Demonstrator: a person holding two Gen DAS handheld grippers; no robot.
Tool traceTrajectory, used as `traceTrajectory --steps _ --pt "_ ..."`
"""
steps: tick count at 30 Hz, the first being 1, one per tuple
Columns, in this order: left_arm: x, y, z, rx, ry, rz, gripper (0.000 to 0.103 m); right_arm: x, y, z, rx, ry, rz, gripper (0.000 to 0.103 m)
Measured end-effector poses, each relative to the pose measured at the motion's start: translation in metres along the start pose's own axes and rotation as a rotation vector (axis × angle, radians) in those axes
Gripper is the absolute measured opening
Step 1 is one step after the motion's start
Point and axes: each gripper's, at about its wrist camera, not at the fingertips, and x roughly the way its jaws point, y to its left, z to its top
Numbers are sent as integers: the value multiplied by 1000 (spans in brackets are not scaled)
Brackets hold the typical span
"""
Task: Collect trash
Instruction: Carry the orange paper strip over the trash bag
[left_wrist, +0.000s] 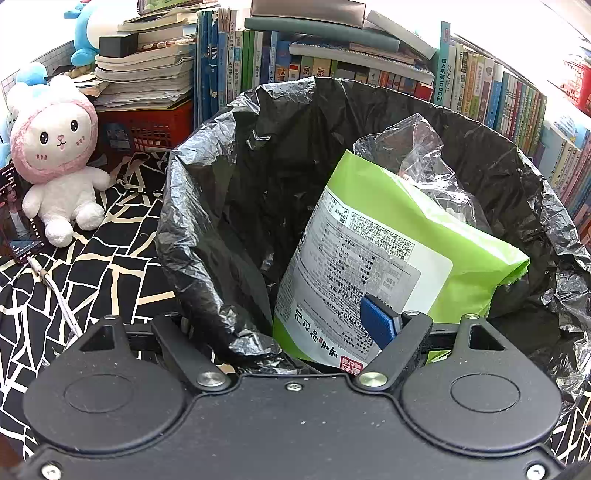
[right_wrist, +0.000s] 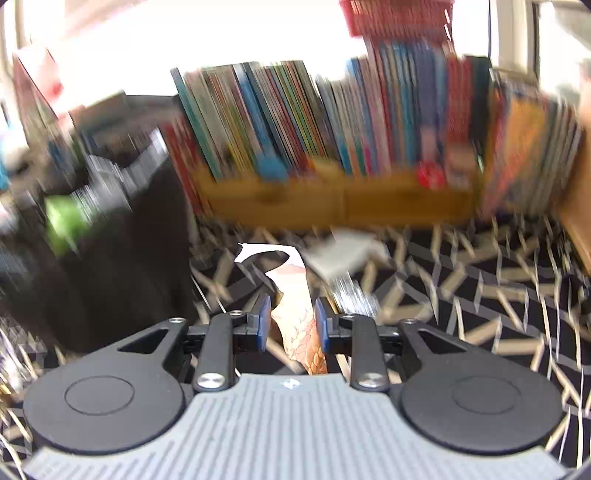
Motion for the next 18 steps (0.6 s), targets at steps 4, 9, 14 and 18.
traceTrajectory --steps 4,9,14,18 --pt "0 1 0 -5 3 -3 80 -24 24 44 -1 -119 106 32" --pt "0 2 -1 -11 7 -11 80 -30 65 83 -30 -175 248 32" --pt "0 3 -1 -12 12 -21 80 -13 111 99 -91 -187 314 33" --pt "0 4 -1 -14 11 -26 80 3 133 103 -109 -173 341 35"
